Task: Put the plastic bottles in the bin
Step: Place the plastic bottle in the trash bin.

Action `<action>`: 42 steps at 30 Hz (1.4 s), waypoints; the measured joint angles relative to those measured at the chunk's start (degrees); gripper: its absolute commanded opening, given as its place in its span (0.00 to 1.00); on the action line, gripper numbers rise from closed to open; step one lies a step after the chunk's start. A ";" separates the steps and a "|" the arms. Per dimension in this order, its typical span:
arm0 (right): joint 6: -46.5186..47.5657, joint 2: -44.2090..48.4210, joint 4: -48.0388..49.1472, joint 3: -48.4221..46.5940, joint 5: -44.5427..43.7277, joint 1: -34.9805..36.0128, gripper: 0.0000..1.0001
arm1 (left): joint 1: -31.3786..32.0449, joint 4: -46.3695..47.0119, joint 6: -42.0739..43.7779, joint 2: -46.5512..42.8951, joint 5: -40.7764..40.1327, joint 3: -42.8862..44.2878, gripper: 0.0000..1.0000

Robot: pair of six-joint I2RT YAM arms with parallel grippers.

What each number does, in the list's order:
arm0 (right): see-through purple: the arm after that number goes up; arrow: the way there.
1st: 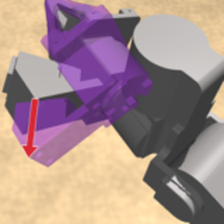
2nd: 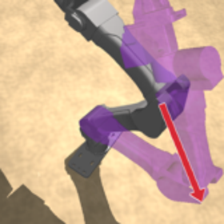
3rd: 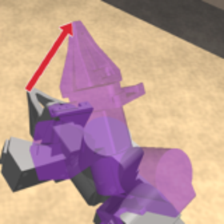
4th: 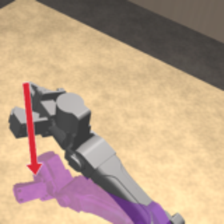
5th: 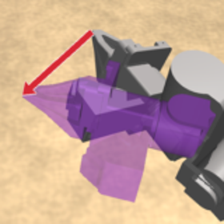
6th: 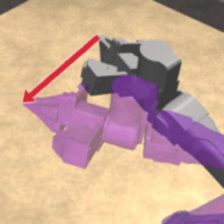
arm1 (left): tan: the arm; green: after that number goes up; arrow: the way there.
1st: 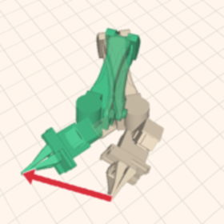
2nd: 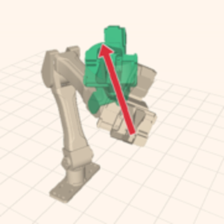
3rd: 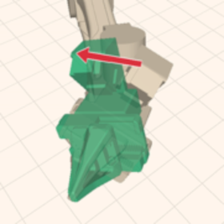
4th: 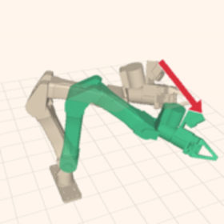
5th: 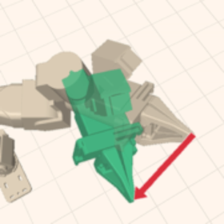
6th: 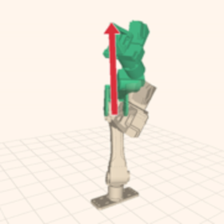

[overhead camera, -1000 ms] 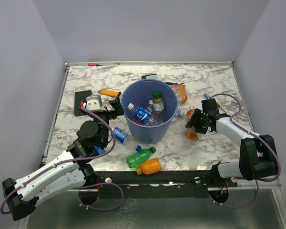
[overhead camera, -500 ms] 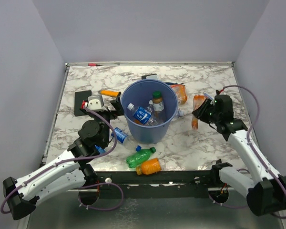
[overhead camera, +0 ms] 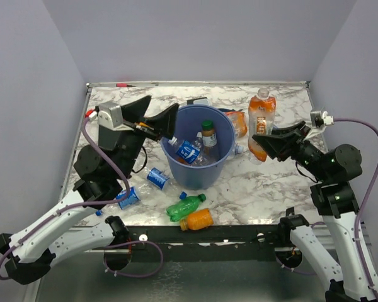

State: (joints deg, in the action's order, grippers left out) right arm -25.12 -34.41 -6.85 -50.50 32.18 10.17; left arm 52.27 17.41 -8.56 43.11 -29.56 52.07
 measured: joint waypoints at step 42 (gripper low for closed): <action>-15.32 -4.55 27.02 1.18 26.60 1.14 1.00 | 0.00 2.82 -20.74 37.48 65.64 35.47 0.09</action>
State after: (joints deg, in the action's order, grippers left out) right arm -40.45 -38.96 20.16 -49.32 58.78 11.31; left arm 52.27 20.23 -29.30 80.60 36.07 87.55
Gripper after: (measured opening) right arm 0.923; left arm 0.445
